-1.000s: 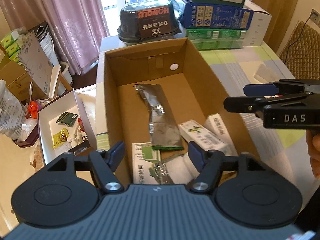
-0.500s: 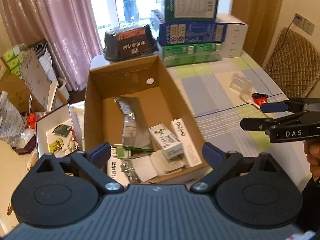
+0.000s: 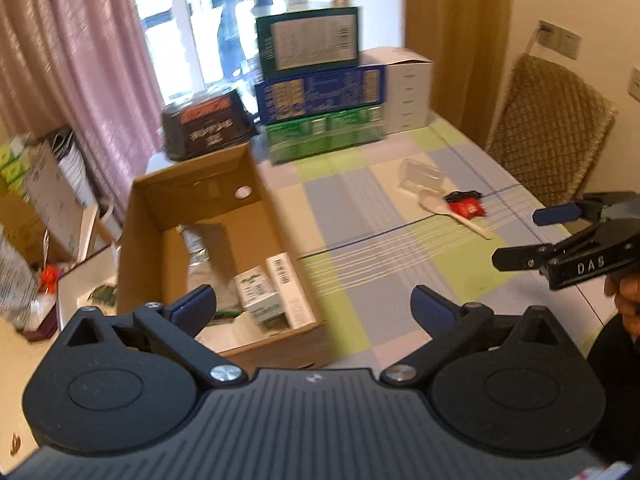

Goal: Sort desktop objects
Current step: 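Move both tools to the white spoon and red candy packet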

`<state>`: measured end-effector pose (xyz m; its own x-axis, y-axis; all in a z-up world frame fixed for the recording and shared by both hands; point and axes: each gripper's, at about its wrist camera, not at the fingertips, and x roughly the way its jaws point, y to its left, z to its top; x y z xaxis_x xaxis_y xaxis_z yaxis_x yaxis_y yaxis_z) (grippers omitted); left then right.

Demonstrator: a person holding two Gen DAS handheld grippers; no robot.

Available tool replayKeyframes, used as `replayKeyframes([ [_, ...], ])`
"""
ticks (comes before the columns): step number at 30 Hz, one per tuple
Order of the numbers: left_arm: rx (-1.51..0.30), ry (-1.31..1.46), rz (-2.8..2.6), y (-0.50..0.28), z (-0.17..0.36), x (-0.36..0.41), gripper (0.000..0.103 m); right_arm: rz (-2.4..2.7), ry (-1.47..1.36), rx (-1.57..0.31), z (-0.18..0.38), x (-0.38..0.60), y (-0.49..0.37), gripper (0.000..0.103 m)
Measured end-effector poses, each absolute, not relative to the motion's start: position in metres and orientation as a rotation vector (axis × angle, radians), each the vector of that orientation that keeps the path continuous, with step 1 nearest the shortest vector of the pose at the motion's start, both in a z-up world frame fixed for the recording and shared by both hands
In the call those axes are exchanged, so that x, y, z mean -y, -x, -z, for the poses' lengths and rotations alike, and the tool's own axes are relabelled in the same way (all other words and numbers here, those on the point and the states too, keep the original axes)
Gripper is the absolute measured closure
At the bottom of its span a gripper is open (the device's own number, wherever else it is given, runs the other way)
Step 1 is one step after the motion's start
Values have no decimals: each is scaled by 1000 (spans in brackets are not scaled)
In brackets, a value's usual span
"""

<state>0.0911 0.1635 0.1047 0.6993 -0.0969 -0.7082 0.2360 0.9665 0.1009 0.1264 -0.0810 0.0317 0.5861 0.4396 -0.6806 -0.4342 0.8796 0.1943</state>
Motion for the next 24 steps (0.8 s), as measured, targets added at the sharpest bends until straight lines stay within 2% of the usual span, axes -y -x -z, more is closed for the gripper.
replayKeyframes([
  [9, -803, -169, 256, -87, -76, -111, 1, -369, -35, -792, -29, 172, -118, 2],
  [24, -828, -123, 282, -107, -46, -47, 1, -306, -38, -816, -16, 224, -127, 2],
])
